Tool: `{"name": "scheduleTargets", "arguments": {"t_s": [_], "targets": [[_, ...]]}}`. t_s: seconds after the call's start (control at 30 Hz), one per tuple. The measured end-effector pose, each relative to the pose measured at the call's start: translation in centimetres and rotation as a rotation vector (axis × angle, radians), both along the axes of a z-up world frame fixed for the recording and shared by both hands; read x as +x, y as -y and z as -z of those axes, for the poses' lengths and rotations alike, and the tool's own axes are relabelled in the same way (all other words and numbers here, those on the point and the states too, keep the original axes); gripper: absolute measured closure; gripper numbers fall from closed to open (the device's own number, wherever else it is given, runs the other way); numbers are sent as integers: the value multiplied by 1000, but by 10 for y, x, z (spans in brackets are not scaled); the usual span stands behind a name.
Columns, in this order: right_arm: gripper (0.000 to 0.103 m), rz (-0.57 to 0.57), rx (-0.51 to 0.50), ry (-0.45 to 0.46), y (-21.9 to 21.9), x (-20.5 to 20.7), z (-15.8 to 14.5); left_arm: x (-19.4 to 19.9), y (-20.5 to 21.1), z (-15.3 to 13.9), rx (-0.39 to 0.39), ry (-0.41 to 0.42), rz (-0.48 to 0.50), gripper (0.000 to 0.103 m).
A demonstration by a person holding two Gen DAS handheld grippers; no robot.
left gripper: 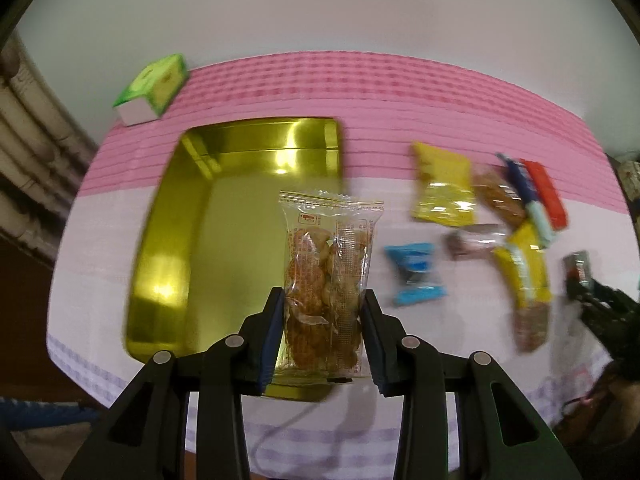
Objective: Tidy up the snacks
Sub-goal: 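Carry the snack-stick bag into the gold tin and open the left tool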
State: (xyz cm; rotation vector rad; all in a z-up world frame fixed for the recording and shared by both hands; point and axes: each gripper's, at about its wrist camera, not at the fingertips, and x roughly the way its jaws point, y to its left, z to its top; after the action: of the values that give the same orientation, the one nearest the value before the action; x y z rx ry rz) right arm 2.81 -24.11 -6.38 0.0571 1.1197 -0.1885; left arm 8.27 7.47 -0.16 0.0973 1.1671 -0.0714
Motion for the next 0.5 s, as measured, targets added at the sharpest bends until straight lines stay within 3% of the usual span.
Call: {"name": "scheduleTargets", "arguments": {"t_s": [0.23, 0.5], "targets": [[70, 36, 2, -16, 0, 1, -1, 18, -66, 25, 69, -41, -43, 65], [70, 87, 14, -34, 0, 3, -2, 26, -91, 54, 126, -83, -10, 65]]}}
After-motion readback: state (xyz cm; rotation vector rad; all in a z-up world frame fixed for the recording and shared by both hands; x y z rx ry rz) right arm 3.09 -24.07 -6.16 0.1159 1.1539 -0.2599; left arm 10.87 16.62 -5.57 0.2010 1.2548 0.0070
